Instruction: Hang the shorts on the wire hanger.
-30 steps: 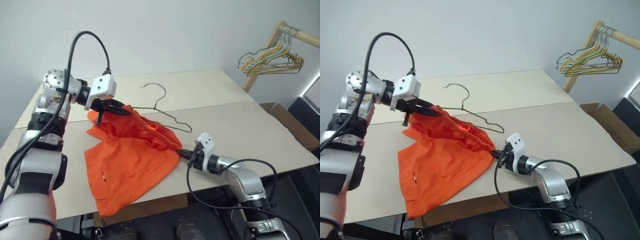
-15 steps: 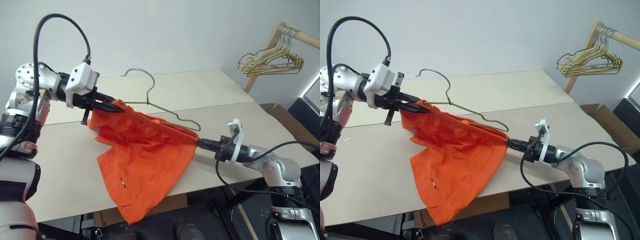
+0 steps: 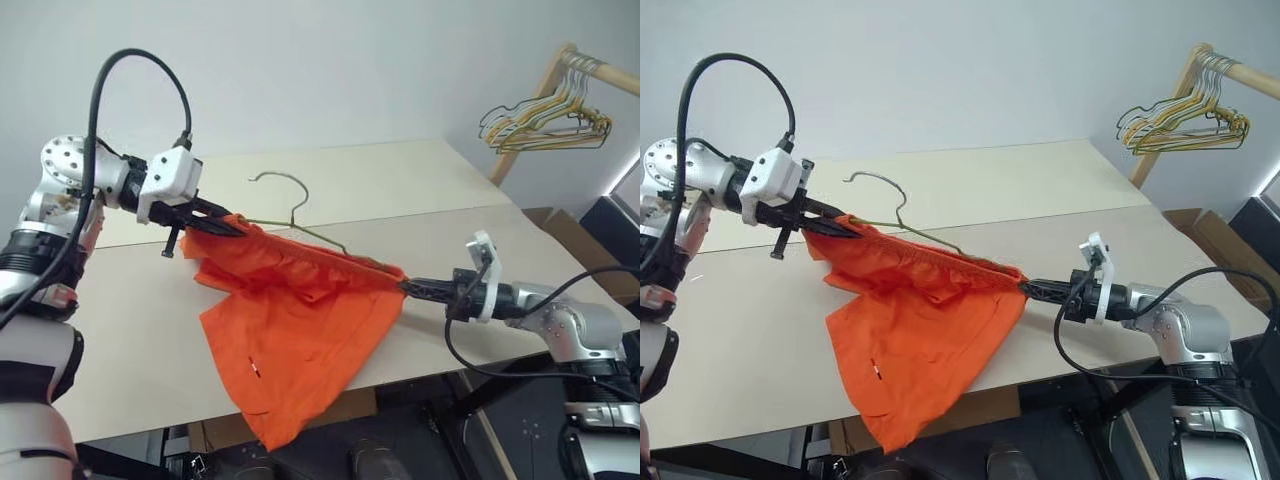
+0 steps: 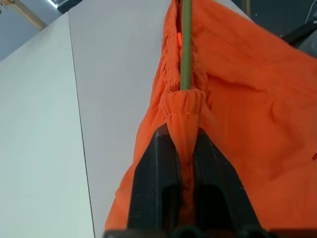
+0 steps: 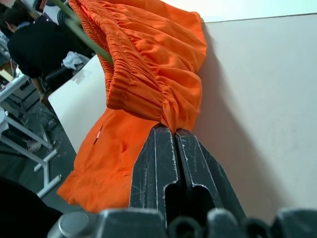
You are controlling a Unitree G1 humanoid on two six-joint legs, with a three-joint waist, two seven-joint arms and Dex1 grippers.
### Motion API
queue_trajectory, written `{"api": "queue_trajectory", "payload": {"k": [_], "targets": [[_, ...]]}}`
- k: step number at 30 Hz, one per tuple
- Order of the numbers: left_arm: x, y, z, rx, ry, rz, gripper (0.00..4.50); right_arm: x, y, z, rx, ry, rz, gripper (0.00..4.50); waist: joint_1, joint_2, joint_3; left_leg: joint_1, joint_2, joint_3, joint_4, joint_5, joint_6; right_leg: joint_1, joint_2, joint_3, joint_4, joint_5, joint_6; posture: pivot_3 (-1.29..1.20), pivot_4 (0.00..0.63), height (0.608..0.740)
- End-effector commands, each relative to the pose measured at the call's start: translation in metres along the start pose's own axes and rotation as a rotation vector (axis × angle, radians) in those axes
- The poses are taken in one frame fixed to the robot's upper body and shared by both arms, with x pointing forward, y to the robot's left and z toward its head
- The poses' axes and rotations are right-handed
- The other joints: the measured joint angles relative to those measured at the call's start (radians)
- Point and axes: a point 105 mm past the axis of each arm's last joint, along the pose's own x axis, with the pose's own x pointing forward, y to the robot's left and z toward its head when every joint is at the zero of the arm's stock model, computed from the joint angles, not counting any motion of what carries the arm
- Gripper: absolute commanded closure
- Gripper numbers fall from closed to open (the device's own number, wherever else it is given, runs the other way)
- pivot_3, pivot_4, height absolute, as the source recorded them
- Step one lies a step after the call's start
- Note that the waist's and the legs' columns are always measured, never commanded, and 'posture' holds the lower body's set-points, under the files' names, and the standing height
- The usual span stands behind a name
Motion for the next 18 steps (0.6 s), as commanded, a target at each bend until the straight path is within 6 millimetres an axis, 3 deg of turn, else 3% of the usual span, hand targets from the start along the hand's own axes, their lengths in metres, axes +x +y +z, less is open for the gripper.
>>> {"api": "queue_trajectory", "payload": {"k": [1, 7, 13, 18], "targets": [[-0.011, 0.010, 0.001, 0.041, 0.037, 0.061, 4.50, -0.009, 0.003, 0.012, -0.218, 0.103, -0.058, 4.44, 0.003, 0.000, 0.000, 0.000, 0.000, 0.000, 0.000, 0.000, 0.000, 0.000, 0.000, 0.000, 0.000, 0.000, 0.000, -0.10, 0.000, 0.740], [0.007, 0.018, -0.002, 0.100, 0.091, 0.072, 4.50, -0.003, 0.011, 0.048, -0.681, 0.343, -0.171, 4.44, 0.005, 0.001, 0.000, -0.001, 0.000, 0.002, 0.002, 0.000, 0.000, -0.003, 0.000, 0.001, 0.002, 0.000, 0.000, -0.11, 0.000, 0.740], [0.022, 0.025, -0.001, 0.155, 0.134, 0.094, 4.50, 0.003, 0.030, 0.076, -0.832, 0.473, -0.137, 4.44, 0.003, 0.001, 0.000, -0.003, 0.000, 0.005, 0.001, 0.000, 0.000, -0.005, 0.000, 0.002, 0.002, 0.000, 0.000, -0.12, 0.000, 0.740], [0.032, 0.033, 0.013, 0.169, 0.080, 0.132, 4.50, 0.018, 0.046, 0.096, -0.874, 0.458, -0.125, 4.44, 0.003, 0.001, 0.000, -0.012, 0.000, 0.004, 0.005, 0.000, 0.000, -0.016, 0.000, 0.004, 0.006, 0.000, 0.000, -0.12, 0.000, 0.740]]}}
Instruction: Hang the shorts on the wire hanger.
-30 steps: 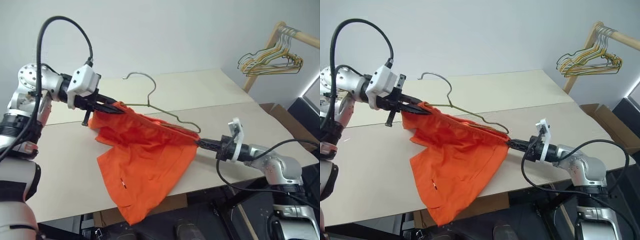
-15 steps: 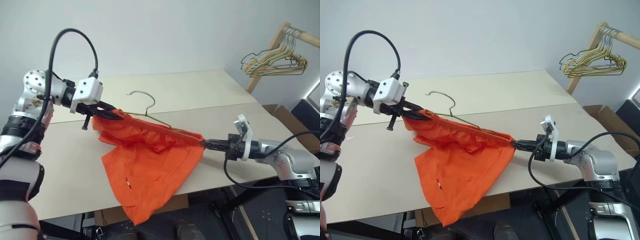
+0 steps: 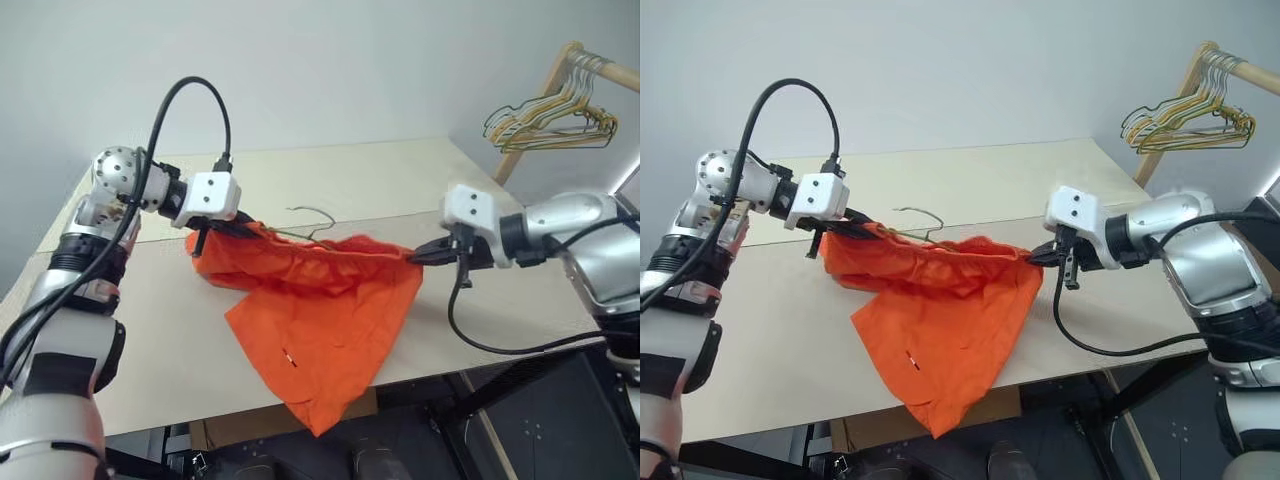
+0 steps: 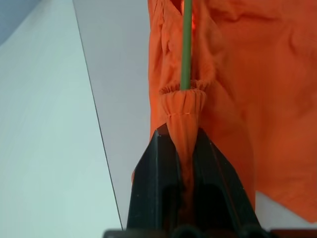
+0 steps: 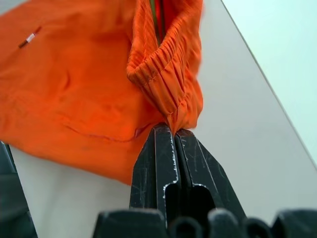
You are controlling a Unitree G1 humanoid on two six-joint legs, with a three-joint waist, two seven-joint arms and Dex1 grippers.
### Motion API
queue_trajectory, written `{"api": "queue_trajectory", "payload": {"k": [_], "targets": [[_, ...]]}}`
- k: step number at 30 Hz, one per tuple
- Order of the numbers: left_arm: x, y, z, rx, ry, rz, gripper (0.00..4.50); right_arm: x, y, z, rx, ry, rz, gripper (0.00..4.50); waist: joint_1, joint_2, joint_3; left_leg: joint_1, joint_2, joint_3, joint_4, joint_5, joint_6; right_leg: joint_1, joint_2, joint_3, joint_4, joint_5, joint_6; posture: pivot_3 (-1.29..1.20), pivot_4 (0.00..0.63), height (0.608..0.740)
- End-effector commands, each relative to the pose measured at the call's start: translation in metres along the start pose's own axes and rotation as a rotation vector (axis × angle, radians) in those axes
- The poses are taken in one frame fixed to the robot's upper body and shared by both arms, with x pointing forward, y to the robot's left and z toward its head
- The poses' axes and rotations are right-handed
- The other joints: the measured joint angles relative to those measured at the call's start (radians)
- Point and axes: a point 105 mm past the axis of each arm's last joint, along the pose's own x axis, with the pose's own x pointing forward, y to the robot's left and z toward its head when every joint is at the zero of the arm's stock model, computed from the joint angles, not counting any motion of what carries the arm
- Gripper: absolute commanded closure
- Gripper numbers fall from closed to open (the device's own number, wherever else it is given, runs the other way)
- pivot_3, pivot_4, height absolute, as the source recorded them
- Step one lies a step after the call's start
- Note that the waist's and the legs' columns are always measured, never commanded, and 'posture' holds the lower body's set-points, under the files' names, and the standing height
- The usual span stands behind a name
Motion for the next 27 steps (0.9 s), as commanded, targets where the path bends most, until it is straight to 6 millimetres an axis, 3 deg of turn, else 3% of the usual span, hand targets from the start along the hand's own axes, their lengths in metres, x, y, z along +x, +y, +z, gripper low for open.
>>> {"api": "queue_trajectory", "payload": {"k": [1, 4, 15, 18, 21, 27], "targets": [[-0.006, 0.017, 0.019, 0.057, -0.029, 0.077, 4.50, -0.006, -0.003, 0.024, -0.050, -0.025, -0.020, 4.44, 0.000, 0.000, 0.000, -0.001, 0.000, 0.000, 0.000, 0.000, 0.000, 0.000, 0.000, 0.000, 0.000, 0.000, 0.000, -0.12, 0.000, 0.740], [-0.003, 0.017, 0.018, 0.068, -0.017, 0.090, 4.50, -0.007, -0.003, 0.034, -0.038, -0.059, -0.013, 4.44, -0.001, 0.000, 0.000, -0.001, 0.000, 0.000, 0.000, 0.000, 0.000, -0.001, 0.000, 0.000, 0.000, 0.000, 0.000, -0.12, 0.000, 0.740], [-0.002, 0.010, 0.028, 0.031, -0.144, 0.092, 4.50, 0.018, -0.017, 0.013, -0.023, -0.060, -0.146, 4.44, -0.005, 0.000, 0.000, -0.001, 0.000, 0.000, 0.000, 0.000, 0.000, -0.001, 0.000, 0.000, 0.000, 0.000, 0.000, -0.13, 0.000, 0.740], [-0.002, 0.009, 0.028, 0.028, -0.149, 0.099, 4.50, 0.020, -0.015, 0.010, -0.063, -0.067, -0.154, 3.82, -0.005, 0.000, 0.000, -0.001, 0.000, -0.001, 0.000, 0.000, 0.000, 0.000, 0.000, 0.000, 0.000, 0.000, 0.000, -0.13, 0.000, 0.740], [-0.002, 0.011, 0.029, 0.020, -0.164, 0.111, 4.50, 0.022, -0.010, 0.006, -0.068, -0.074, -0.129, 2.82, -0.005, 0.000, 0.000, -0.001, 0.000, -0.001, 0.001, 0.000, 0.000, 0.000, -0.001, 0.000, 0.000, 0.000, 0.000, -0.13, 0.000, 0.740], [-0.002, 0.010, 0.030, 0.022, -0.177, 0.109, 4.50, 0.028, -0.004, 0.000, -0.010, -0.110, -0.072, 2.82, -0.008, 0.000, 0.000, 0.000, 0.000, -0.001, 0.000, 0.000, 0.000, 0.000, 0.000, 0.000, 0.000, 0.000, 0.000, -0.13, 0.000, 0.740]]}}
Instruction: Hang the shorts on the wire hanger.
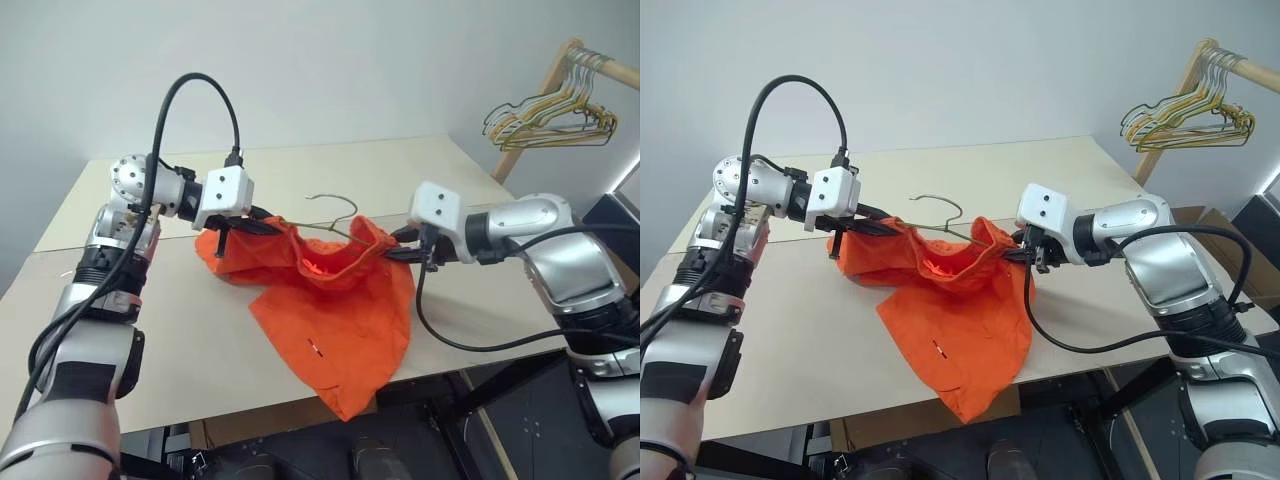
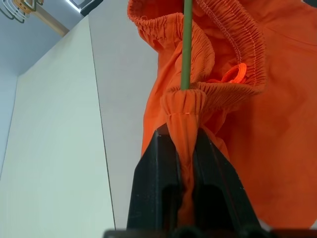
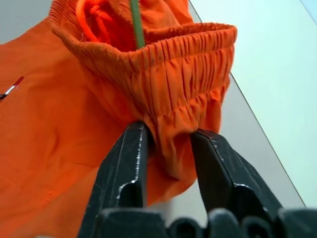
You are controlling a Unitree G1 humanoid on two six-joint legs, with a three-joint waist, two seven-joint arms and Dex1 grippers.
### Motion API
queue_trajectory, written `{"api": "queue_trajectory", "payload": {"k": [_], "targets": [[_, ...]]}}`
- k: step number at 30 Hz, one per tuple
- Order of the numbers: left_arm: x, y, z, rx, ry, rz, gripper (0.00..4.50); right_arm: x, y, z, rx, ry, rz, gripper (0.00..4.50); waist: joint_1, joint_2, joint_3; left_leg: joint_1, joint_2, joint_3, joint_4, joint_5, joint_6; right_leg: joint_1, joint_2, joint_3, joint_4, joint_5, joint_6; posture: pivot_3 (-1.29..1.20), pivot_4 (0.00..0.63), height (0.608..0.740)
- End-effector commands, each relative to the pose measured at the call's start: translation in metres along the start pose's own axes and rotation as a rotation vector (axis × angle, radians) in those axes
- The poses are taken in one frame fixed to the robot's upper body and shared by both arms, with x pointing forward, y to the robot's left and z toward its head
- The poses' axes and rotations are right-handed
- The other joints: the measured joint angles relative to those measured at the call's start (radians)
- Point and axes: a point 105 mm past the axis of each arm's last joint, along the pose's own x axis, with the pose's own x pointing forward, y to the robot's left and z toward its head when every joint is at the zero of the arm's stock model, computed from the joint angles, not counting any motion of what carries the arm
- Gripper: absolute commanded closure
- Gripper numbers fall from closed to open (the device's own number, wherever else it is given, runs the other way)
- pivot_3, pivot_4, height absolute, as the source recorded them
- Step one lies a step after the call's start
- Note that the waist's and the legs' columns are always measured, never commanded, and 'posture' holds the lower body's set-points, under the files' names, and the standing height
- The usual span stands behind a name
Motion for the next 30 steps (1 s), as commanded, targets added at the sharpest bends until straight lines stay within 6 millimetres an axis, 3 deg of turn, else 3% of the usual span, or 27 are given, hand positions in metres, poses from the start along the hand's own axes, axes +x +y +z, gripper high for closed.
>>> {"api": "queue_trajectory", "payload": {"k": [1, 9, 20, 23, 26, 28, 30], "targets": [[-0.008, 0.010, 0.016, 0.051, -0.060, 0.054, 4.50, -0.002, -0.002, 0.001, 0.012, -0.045, -0.006, 2.82, 0.000, 0.000, 0.000, 0.000, 0.000, 0.000, 0.000, 0.000, 0.000, 0.000, 0.000, 0.000, 0.000, 0.000, 0.000, -0.13, 0.000, 0.740], [-0.006, 0.004, 0.015, 0.043, -0.070, 0.024, 4.50, 0.006, -0.001, -0.005, 0.052, -0.087, 0.005, 2.82, -0.004, 0.000, 0.000, 0.000, 0.000, 0.000, 0.000, 0.000, 0.000, 0.000, 0.000, 0.000, 0.000, 0.000, 0.000, -0.13, 0.000, 0.740], [-0.004, -0.001, 0.018, 0.017, -0.142, 0.009, 4.50, 0.014, 0.003, 0.003, 0.140, -0.161, 0.049, 2.82, -0.019, 0.000, 0.000, 0.000, 0.000, -0.002, 0.000, 0.000, 0.000, 0.000, 0.000, -0.001, 0.000, 0.000, 0.000, -0.13, 0.000, 0.740], [-0.004, -0.002, 0.014, 0.018, -0.115, 0.014, 4.50, 0.011, 0.004, 0.003, 0.170, -0.164, 0.064, 3.34, -0.021, 0.000, 0.000, 0.000, 0.000, -0.002, 0.000, 0.000, 0.000, 0.001, 0.000, -0.001, 0.000, 0.000, 0.000, -0.13, 0.000, 0.740], [-0.004, -0.002, 0.008, 0.002, -0.095, 0.024, 4.50, 0.007, 0.003, 0.006, 0.204, -0.183, 0.073, 4.31, -0.022, 0.000, 0.000, 0.000, 0.000, -0.002, 0.000, 0.000, 0.000, 0.000, 0.000, -0.001, 0.000, 0.000, 0.000, -0.13, 0.000, 0.740], [-0.004, -0.001, 0.005, -0.019, -0.093, 0.034, 4.50, 0.005, 0.003, 0.007, 0.205, -0.189, 0.071, 4.48, -0.023, 0.000, 0.000, 0.000, 0.000, -0.002, 0.000, 0.000, 0.000, 0.000, 0.000, -0.001, 0.000, 0.000, 0.000, -0.14, 0.000, 0.740], [-0.004, 0.003, 0.000, -0.053, -0.088, 0.058, 3.83, 0.003, 0.003, 0.007, 0.198, -0.190, 0.064, 4.50, -0.023, 0.000, 0.000, 0.000, 0.000, -0.002, 0.000, 0.000, 0.000, 0.001, 0.000, -0.001, 0.000, 0.000, 0.000, -0.14, 0.000, 0.740]]}}
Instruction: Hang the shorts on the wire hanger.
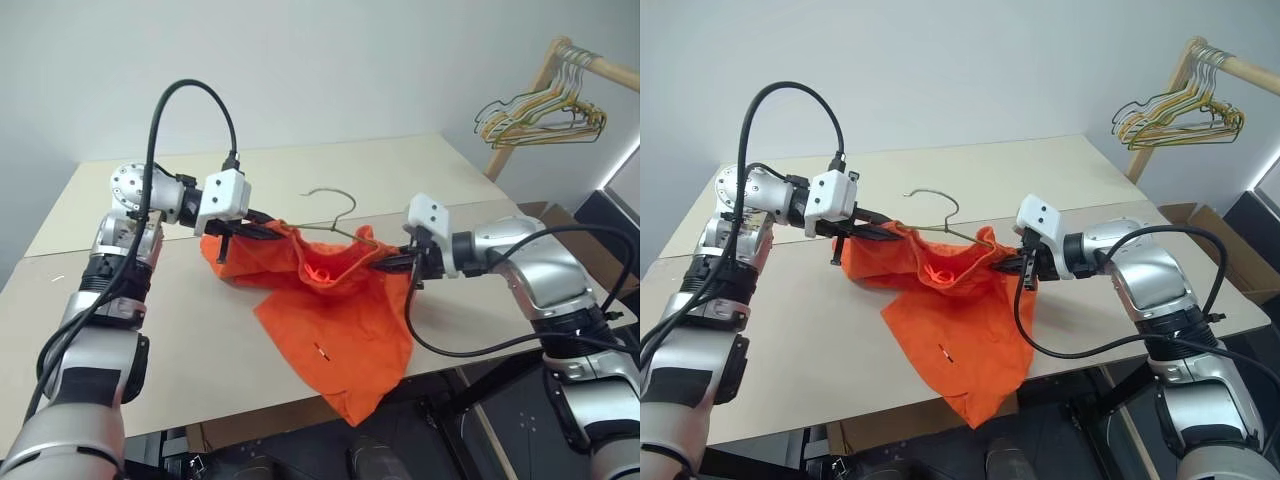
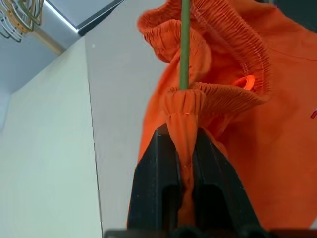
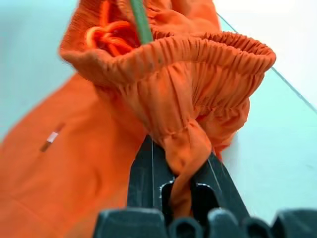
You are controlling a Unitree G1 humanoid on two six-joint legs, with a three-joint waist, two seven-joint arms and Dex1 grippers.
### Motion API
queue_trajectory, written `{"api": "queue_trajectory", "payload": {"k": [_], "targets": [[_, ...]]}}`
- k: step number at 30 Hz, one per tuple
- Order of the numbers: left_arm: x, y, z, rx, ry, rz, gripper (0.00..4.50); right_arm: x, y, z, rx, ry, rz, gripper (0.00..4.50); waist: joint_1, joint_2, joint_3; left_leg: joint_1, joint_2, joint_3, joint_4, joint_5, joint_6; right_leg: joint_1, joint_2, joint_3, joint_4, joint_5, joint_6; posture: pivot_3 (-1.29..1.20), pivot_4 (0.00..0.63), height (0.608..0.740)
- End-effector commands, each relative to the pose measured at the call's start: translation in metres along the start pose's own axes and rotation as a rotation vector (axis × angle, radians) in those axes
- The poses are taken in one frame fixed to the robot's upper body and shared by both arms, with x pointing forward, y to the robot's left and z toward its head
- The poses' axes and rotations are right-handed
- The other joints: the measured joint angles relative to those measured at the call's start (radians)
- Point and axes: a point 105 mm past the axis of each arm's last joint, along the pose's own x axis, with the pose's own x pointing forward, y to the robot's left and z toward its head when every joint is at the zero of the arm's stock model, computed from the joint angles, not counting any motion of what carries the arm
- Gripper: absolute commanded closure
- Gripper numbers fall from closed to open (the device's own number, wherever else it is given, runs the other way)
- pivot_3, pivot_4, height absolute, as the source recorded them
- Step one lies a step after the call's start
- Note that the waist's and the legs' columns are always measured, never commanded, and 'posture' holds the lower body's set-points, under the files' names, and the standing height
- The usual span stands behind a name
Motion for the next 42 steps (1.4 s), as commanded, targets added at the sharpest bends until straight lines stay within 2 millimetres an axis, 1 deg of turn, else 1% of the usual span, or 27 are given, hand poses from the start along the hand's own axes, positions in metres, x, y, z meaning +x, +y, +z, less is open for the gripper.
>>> {"api": "queue_trajectory", "payload": {"k": [1, 4, 8, 11, 12, 15, 17, 19, 21, 23, 25, 26, 29, 31, 35, 38, 42], "targets": [[-0.005, 0.011, -0.001, -0.020, -0.003, 0.064, 3.60, -0.015, -0.006, 0.018, -0.036, -0.053, -0.051, 4.50, 0.000, 0.000, 0.000, 0.000, 0.000, 0.000, 0.000, 0.000, 0.000, 0.000, 0.000, 0.000, 0.000, 0.000, 0.000, -0.14, 0.000, 0.740], [-0.009, 0.012, -0.007, -0.034, 0.013, 0.084, 2.58, -0.020, -0.006, 0.016, -0.030, -0.051, -0.062, 4.50, 0.000, 0.000, 0.000, 0.000, 0.000, 0.000, 0.000, 0.000, 0.000, 0.000, 0.000, 0.000, 0.000, 0.000, 0.000, -0.15, 0.000, 0.740], [-0.023, 0.021, -0.010, -0.024, 0.027, 0.161, 1.31, -0.036, -0.008, 0.012, 0.003, -0.045, -0.107, 4.50, -0.003, 0.000, 0.000, -0.001, 0.000, 0.000, 0.000, 0.000, 0.000, -0.001, 0.000, 0.000, 0.000, 0.000, 0.000, -0.18, 0.000, 0.740], [-0.035, 0.043, 0.000, -0.043, -0.042, 0.313, 0.29, -0.059, -0.011, 0.007, 0.070, -0.036, -0.162, 4.50, -0.002, 0.000, 0.000, -0.001, 0.000, -0.001, 0.000, 0.000, 0.000, 0.000, -0.001, -0.001, 0.000, 0.000, 0.000, -0.19, 0.000, 0.740], [-0.038, 0.048, 0.003, -0.051, -0.060, 0.343, 0.04, -0.063, -0.011, 0.006, 0.084, -0.033, -0.173, 4.50, -0.003, 0.000, 0.000, -0.002, 0.000, -0.001, 0.000, 0.000, 0.000, -0.001, -0.001, -0.001, -0.001, 0.000, 0.000, -0.20, 0.000, 0.740], [-0.047, 0.058, 0.011, -0.060, -0.127, 0.427, 0.04, -0.083, -0.015, 0.001, 0.161, -0.027, -0.246, 4.50, -0.008, 0.000, 0.000, -0.002, 0.000, -0.001, 0.001, 0.000, 0.000, 0.000, -0.001, -0.002, -0.001, 0.000, 0.000, -0.22, 0.000, 0.740], [-0.050, 0.059, 0.016, -0.059, -0.167, 0.446, 0.04, -0.094, -0.017, 0.000, 0.199, -0.035, -0.289, 4.50, -0.013, 0.000, 0.000, -0.002, 0.000, -0.001, 0.000, 0.000, 0.000, 0.000, -0.001, -0.002, -0.001, 0.000, 0.000, -0.23, 0.000, 0.740], [-0.050, 0.061, 0.025, -0.051, -0.242, 0.485, 0.04, -0.109, -0.023, -0.004, 0.264, -0.031, -0.379, 4.50, -0.020, 0.001, 0.000, -0.002, 0.000, -0.002, 0.000, 0.000, 0.000, 0.000, -0.001, -0.002, 0.000, 0.000, 0.000, -0.25, 0.000, 0.740], [-0.047, 0.055, 0.032, -0.069, -0.309, 0.480, 0.04, -0.127, -0.035, -0.010, 0.366, -0.026, -0.534, 4.50, -0.028, 0.001, -0.001, -0.002, 0.001, -0.002, 0.000, 0.000, 0.000, 0.000, -0.002, -0.002, 0.000, 0.000, 0.000, -0.26, 0.000, 0.740], [-0.045, 0.047, 0.037, -0.080, -0.350, 0.480, 0.04, -0.138, -0.040, -0.017, 0.424, -0.002, -0.641, 4.50, -0.035, 0.002, -0.001, -0.002, 0.001, -0.002, 0.000, 0.000, 0.000, 0.000, -0.004, -0.002, 0.000, 0.000, 0.000, -0.28, 0.000, 0.740], [-0.041, 0.036, 0.043, -0.093, -0.414, 0.486, 0.04, -0.150, -0.044, -0.025, 0.495, 0.038, -0.754, 4.50, -0.050, 0.004, -0.003, -0.002, 0.000, -0.003, -0.001, 0.000, 0.000, 0.000, -0.006, -0.002, 0.002, 0.000, 0.000, -0.29, 0.000, 0.740], [-0.040, 0.031, 0.046, -0.105, -0.443, 0.493, 0.04, -0.156, -0.045, -0.030, 0.516, 0.071, -0.814, 4.50, -0.058, 0.005, -0.003, -0.002, 0.000, -0.003, -0.002, 0.000, 0.000, -0.001, -0.008, -0.002, 0.006, 0.000, 0.001, -0.29, 0.000, 0.740], [-0.031, 0.024, 0.056, -0.153, -0.518, 0.546, 0.04, -0.172, -0.047, -0.035, 0.603, 0.069, -0.944, 4.50, -0.071, 0.007, -0.004, -0.002, -0.003, -0.003, -0.002, 0.000, 0.000, 0.000, -0.012, -0.002, 0.007, -0.001, 0.002, -0.31, 0.000, 0.740], [-0.025, 0.022, 0.062, -0.172, -0.541, 0.590, 0.04, -0.185, -0.049, -0.037, 0.654, 0.060, -1.037, 4.50, -0.078, 0.008, -0.005, -0.002, -0.007, -0.004, -0.001, 0.000, 0.000, 0.000, -0.015, -0.001, 0.008, -0.001, 0.004, -0.32, 0.000, 0.740], [-0.016, 0.020, 0.077, -0.223, -0.601, 0.647, 0.04, -0.215, -0.056, -0.040, 0.768, 0.014, -1.258, 4.50, -0.095, 0.015, -0.010, -0.002, -0.011, -0.005, -0.001, 0.000, 0.000, 0.002, -0.017, -0.001, 0.007, -0.001, 0.007, -0.34, 0.000, 0.740], [-0.011, 0.019, 0.087, -0.228, -0.626, 0.668, 0.04, -0.238, -0.061, -0.040, 0.820, -0.024, -1.427, 4.50, -0.112, 0.019, -0.012, -0.002, -0.014, -0.006, -0.001, 0.000, 0.000, 0.002, -0.018, 0.000, 0.007, -0.001, 0.008, -0.34, 0.000, 0.740], [-0.007, 0.017, 0.097, -0.241, -0.675, 0.663, 0.04, -0.259, -0.067, -0.044, 0.849, -0.050, -1.596, 4.50, -0.136, 0.020, -0.013, -0.001, -0.015, -0.006, -0.001, 0.000, 0.000, 0.003, -0.018, 0.001, 0.007, -0.002, 0.009, -0.34, 0.000, 0.740]]}}
